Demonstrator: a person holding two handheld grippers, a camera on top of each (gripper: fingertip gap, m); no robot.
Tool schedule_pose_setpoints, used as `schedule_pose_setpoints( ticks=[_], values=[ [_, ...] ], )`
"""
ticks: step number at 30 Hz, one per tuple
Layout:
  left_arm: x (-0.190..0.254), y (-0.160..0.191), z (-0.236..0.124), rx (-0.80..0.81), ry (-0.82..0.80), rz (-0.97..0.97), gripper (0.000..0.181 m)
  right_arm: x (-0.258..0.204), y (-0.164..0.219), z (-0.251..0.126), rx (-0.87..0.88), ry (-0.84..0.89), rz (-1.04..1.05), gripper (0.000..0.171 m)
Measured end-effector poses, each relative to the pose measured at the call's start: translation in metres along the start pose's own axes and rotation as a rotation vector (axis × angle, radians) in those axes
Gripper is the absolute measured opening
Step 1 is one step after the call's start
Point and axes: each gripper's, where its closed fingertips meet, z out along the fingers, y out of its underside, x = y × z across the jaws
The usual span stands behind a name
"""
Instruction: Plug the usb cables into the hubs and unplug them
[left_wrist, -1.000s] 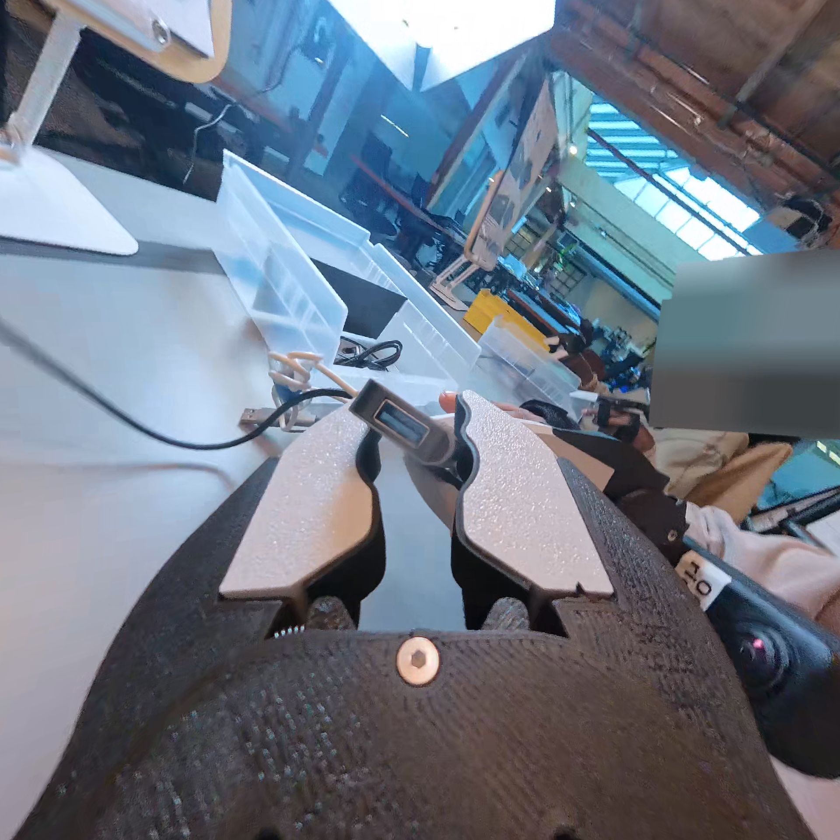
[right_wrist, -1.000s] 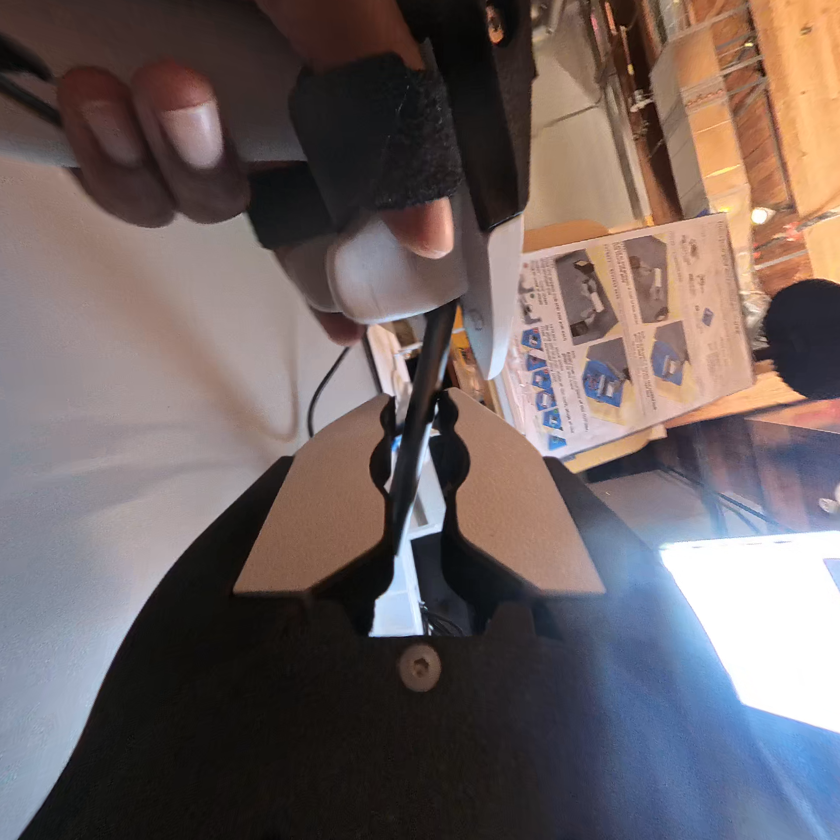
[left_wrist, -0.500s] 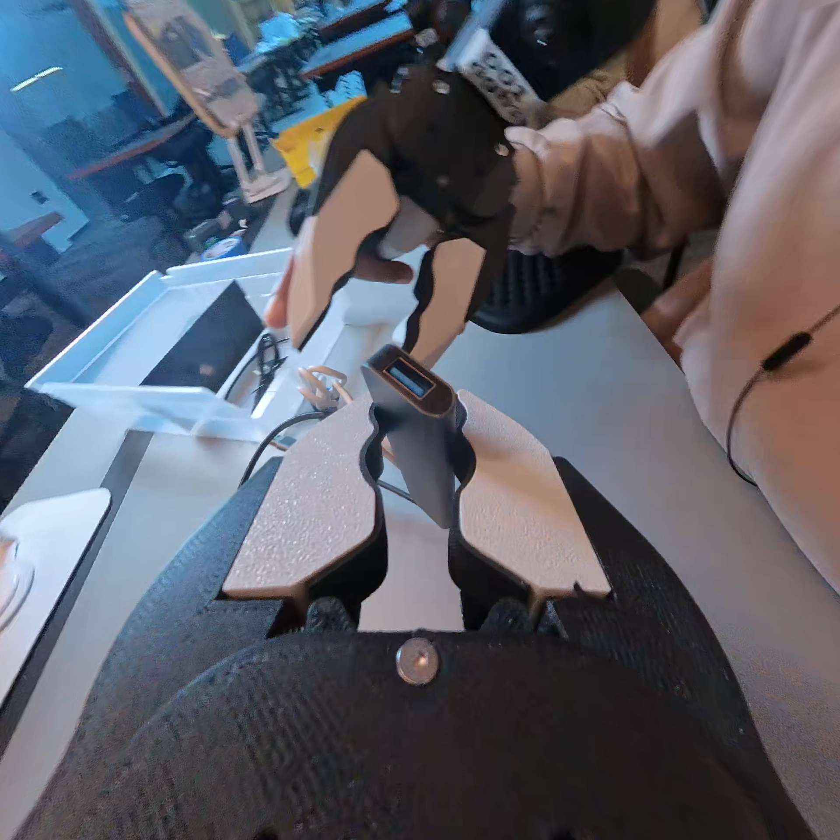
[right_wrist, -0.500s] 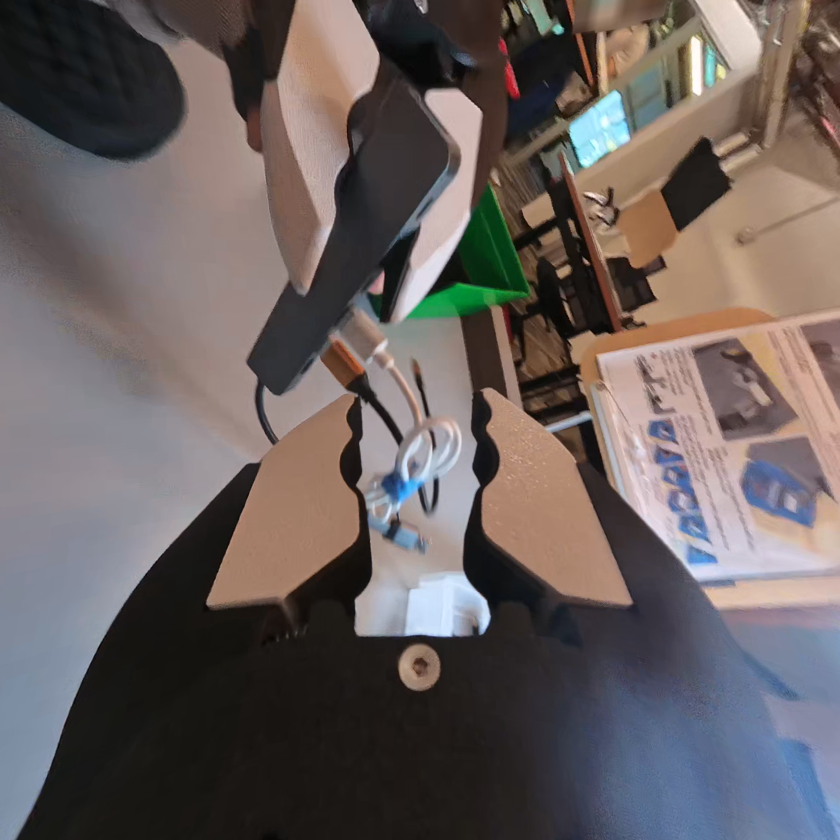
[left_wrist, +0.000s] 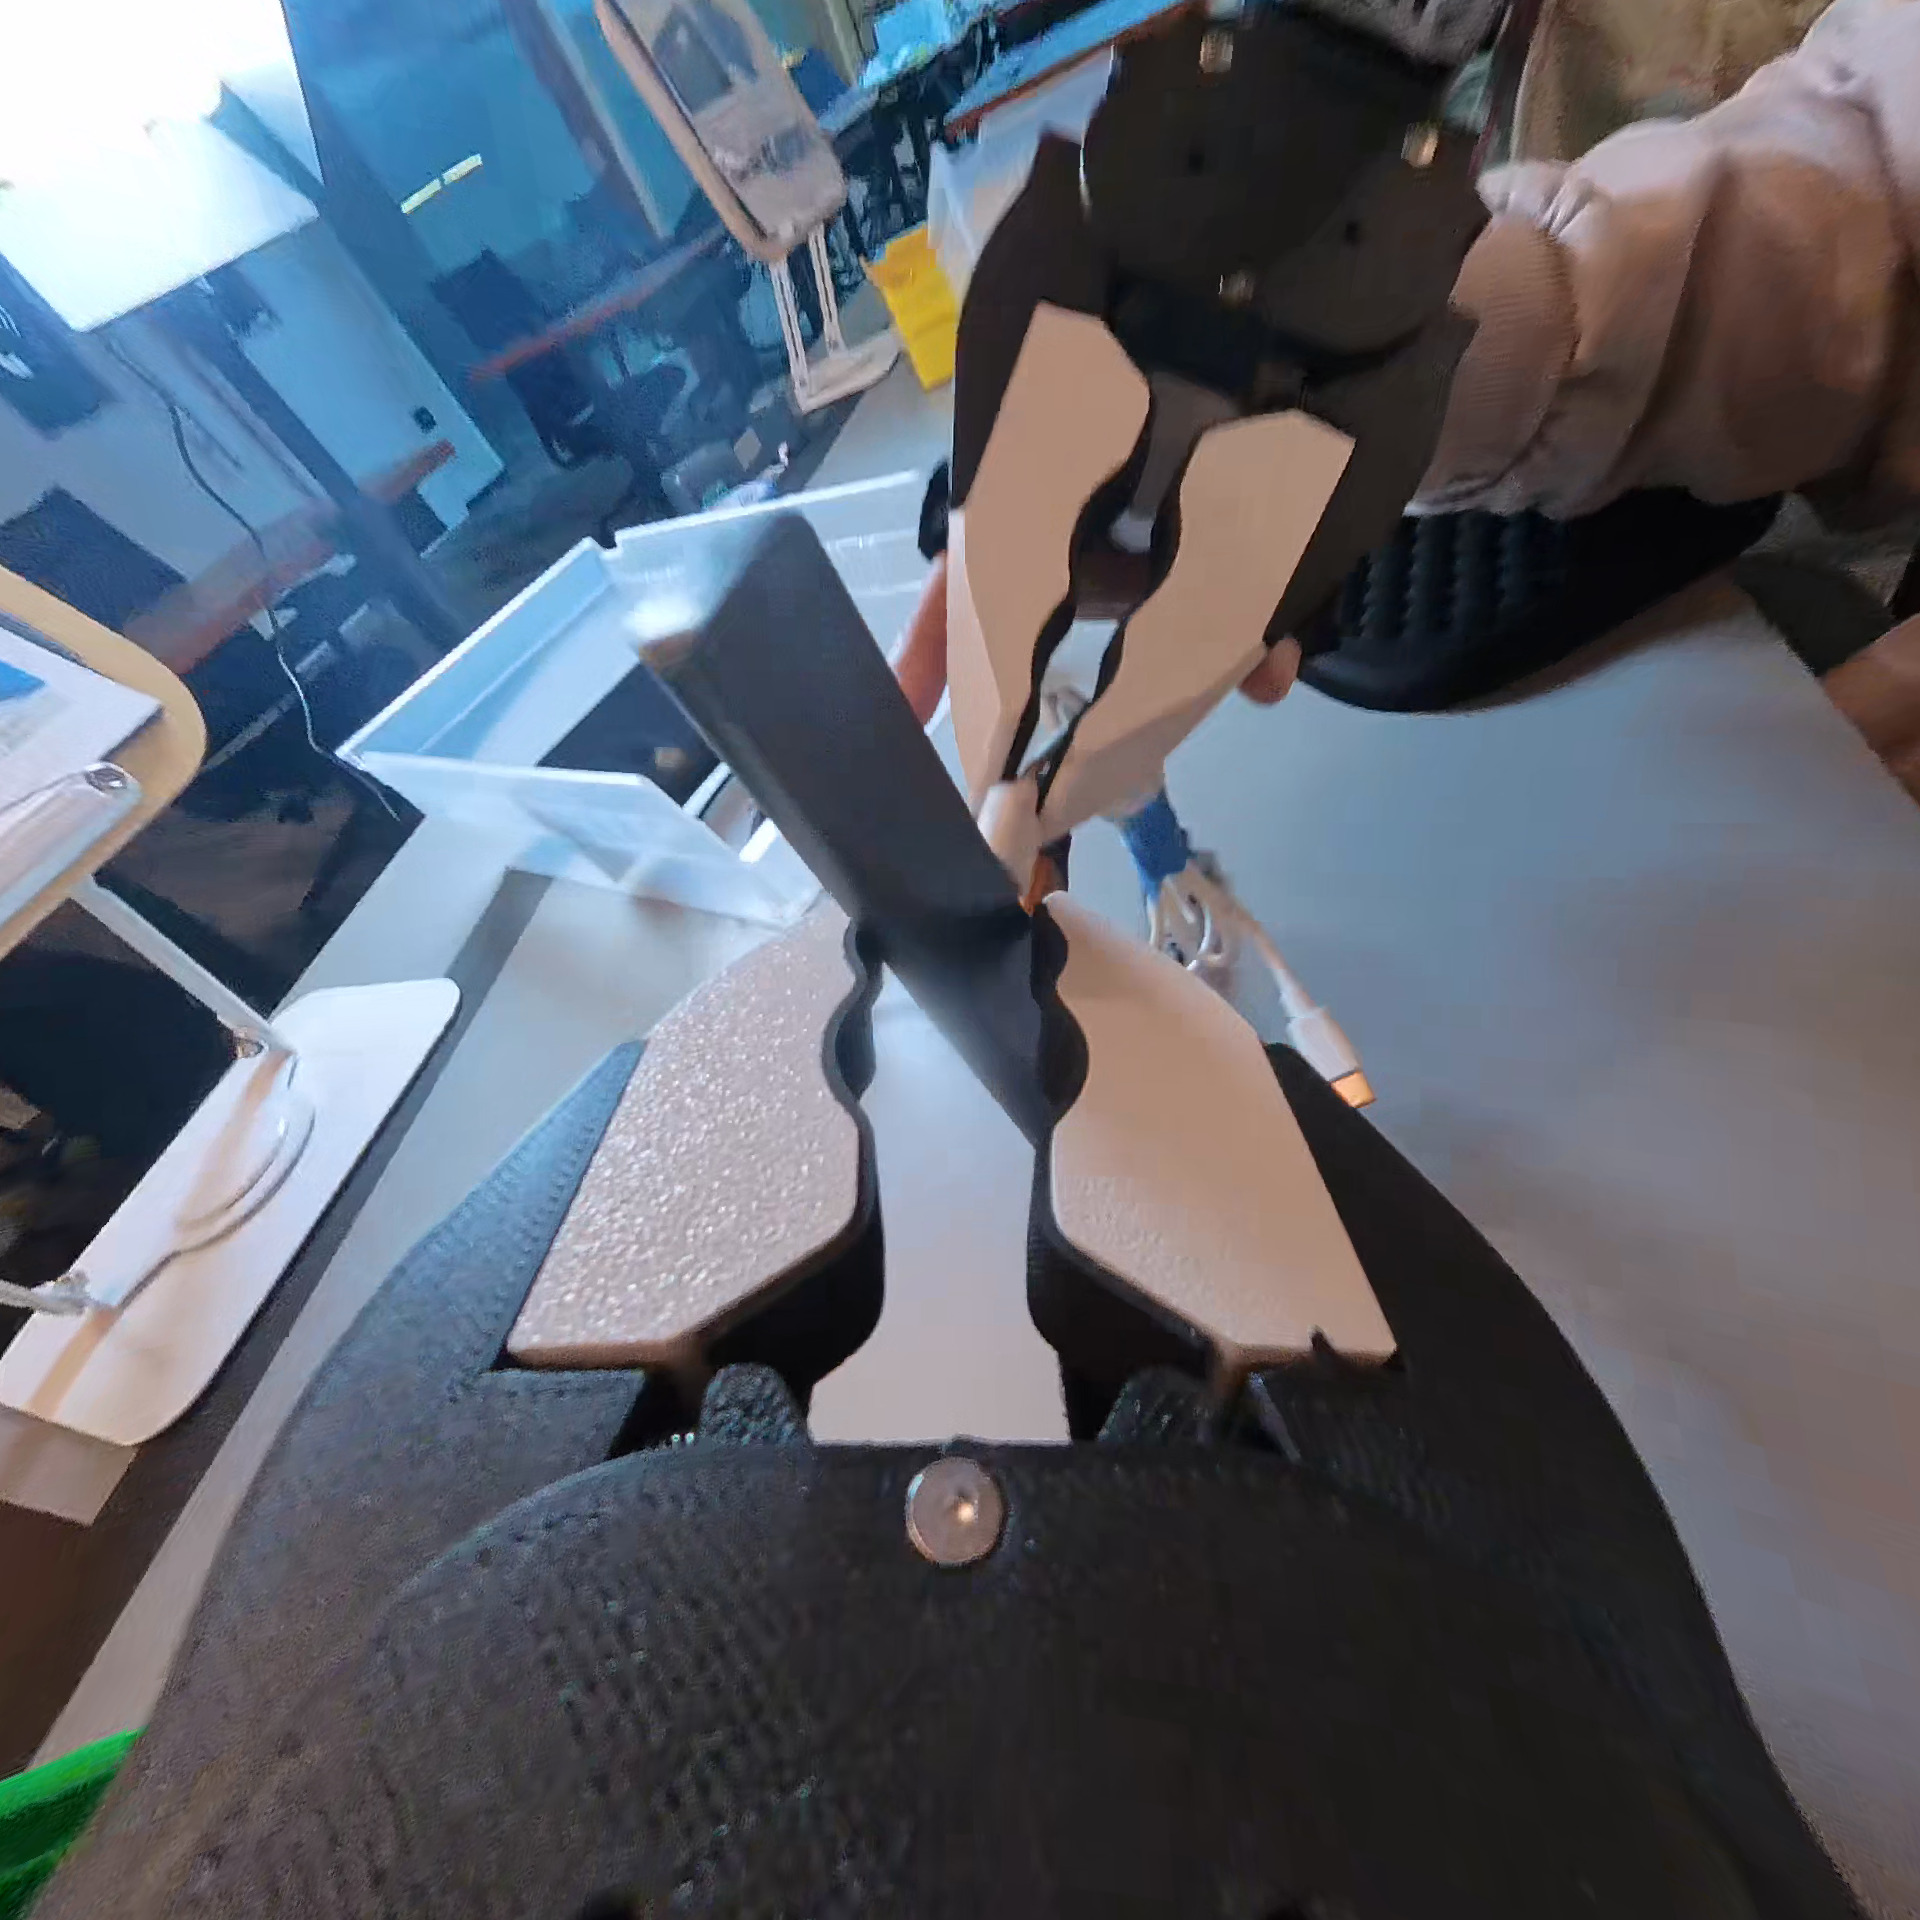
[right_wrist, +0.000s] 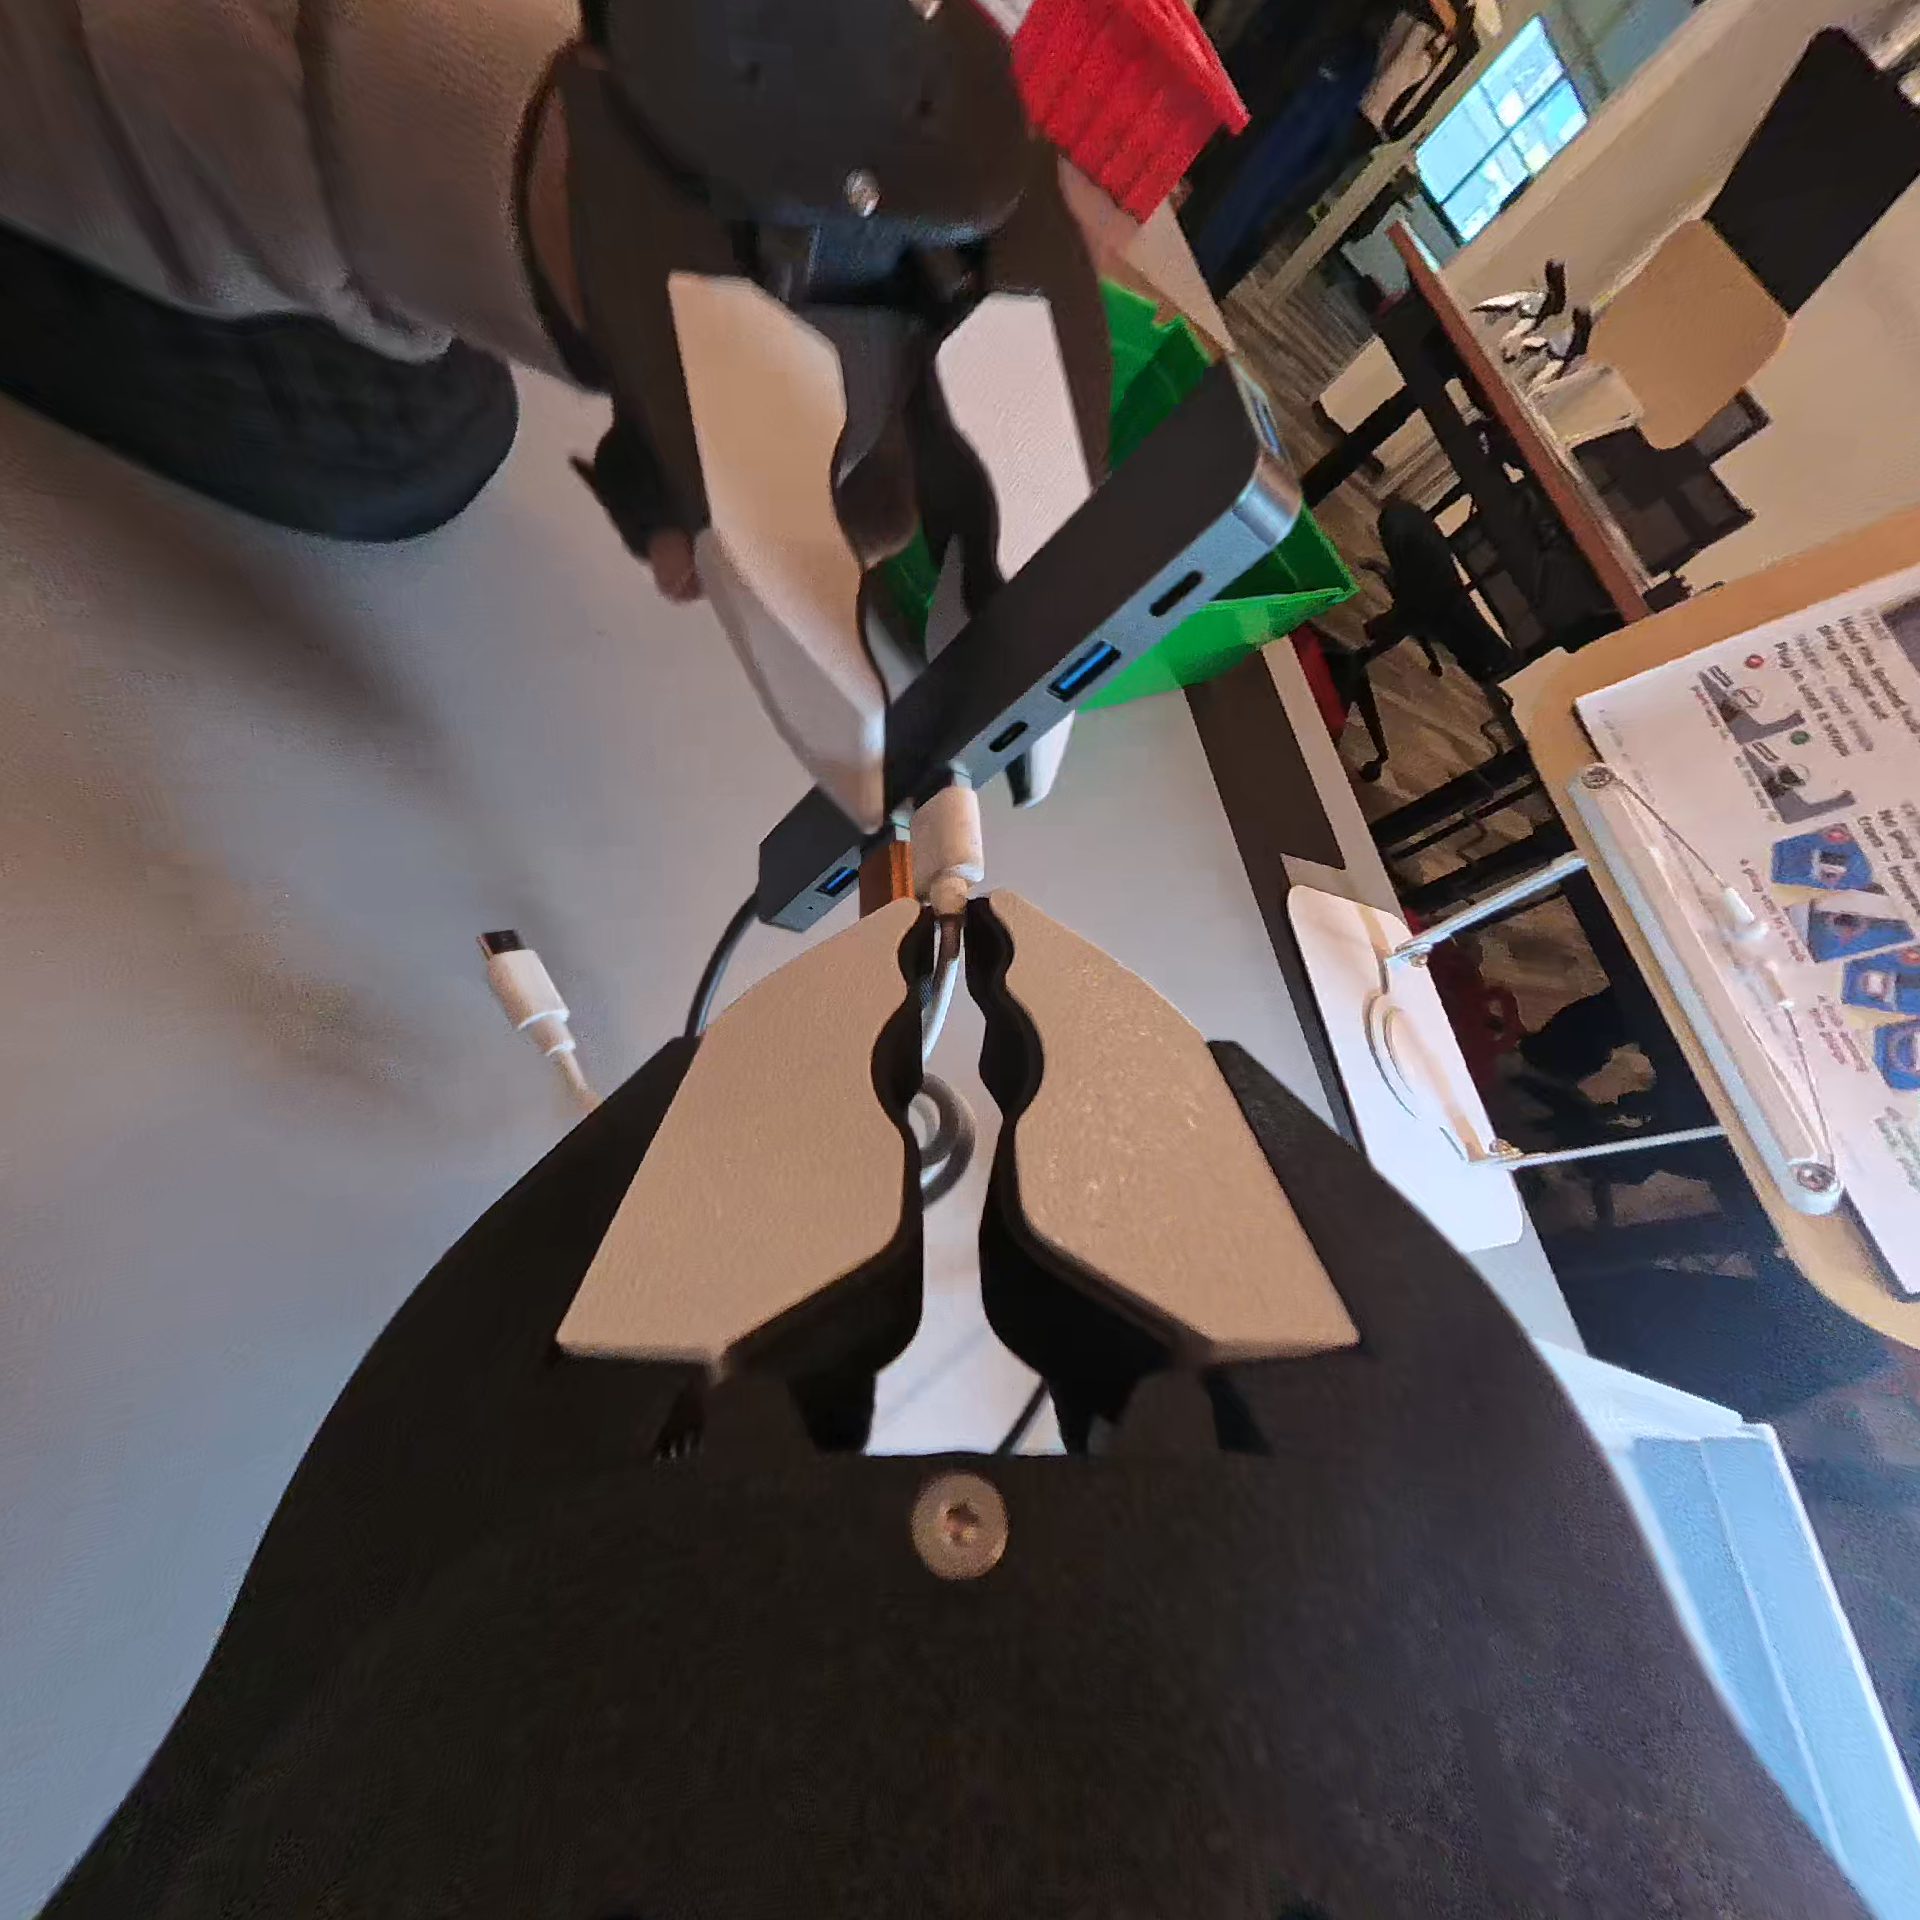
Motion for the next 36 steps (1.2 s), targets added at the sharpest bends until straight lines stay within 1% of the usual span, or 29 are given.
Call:
schedule_pose_setpoints(
  ticks=[1,4,6,8,11,12,13,14,19,21,23,24,27,28,30,32,35,36],
  values=[
    [0.001,0.001,0.002,0.000,0.001,0.008,0.028,-0.001,0.000,0.000,0.004,-0.002,0.006,0.005],
    [0.015,-0.004,0.002,0.018,0.096,-0.012,0.016,-0.008,-0.002,-0.003,0.025,-0.036,0.009,0.005],
    [0.023,-0.006,0.000,0.014,0.130,0.028,0.011,-0.016,-0.002,-0.005,0.038,-0.094,0.027,0.005],
    [0.031,-0.005,0.001,-0.016,0.148,0.081,0.011,-0.025,0.001,-0.006,0.031,-0.167,0.048,0.006],
    [0.038,-0.005,0.004,-0.036,0.167,0.124,0.011,-0.029,-0.004,-0.007,0.058,-0.185,0.053,0.020],
    [0.039,-0.005,0.005,-0.040,0.162,0.139,0.011,-0.030,-0.005,-0.005,0.049,-0.181,0.037,0.019],
    [0.040,-0.006,0.006,-0.039,0.161,0.149,0.011,-0.031,-0.007,-0.004,0.047,-0.168,0.012,0.012],
    [0.041,-0.007,0.006,-0.041,0.164,0.152,0.011,-0.032,-0.007,-0.003,0.042,-0.155,-0.008,0.009],
    [0.038,-0.013,-0.003,-0.040,0.172,0.175,0.011,-0.030,-0.012,-0.006,0.052,-0.176,-0.022,0.008],
    [0.020,-0.020,-0.022,-0.017,0.104,0.173,0.011,-0.017,0.005,-0.013,-0.013,-0.133,-0.036,0.008],
    [-0.003,-0.031,-0.050,0.048,0.031,0.126,0.011,0.007,0.011,-0.026,0.032,-0.057,0.049,0.008],
    [-0.011,-0.034,-0.061,0.073,-0.003,0.114,0.011,0.026,0.010,-0.035,0.060,0.019,0.075,0.008],
    [-0.026,-0.040,-0.079,0.139,-0.075,0.069,0.011,0.090,-0.006,-0.077,0.203,0.222,0.174,0.008],
    [-0.028,-0.042,-0.081,0.160,-0.081,0.053,0.011,0.111,-0.006,-0.089,0.216,0.285,0.194,0.008],
    [-0.030,-0.047,-0.084,0.211,-0.071,0.014,0.011,0.150,0.008,-0.104,0.147,0.418,0.162,0.008],
    [-0.029,-0.053,-0.085,0.265,-0.046,-0.026,0.011,0.181,0.042,-0.104,0.011,0.505,0.161,0.008],
    [-0.027,-0.064,-0.089,0.356,-0.017,-0.084,0.011,0.197,0.114,-0.083,-0.204,0.492,0.293,0.007],
    [-0.027,-0.068,-0.090,0.390,-0.010,-0.106,0.011,0.196,0.140,-0.076,-0.283,0.496,0.317,0.016]
  ],
)
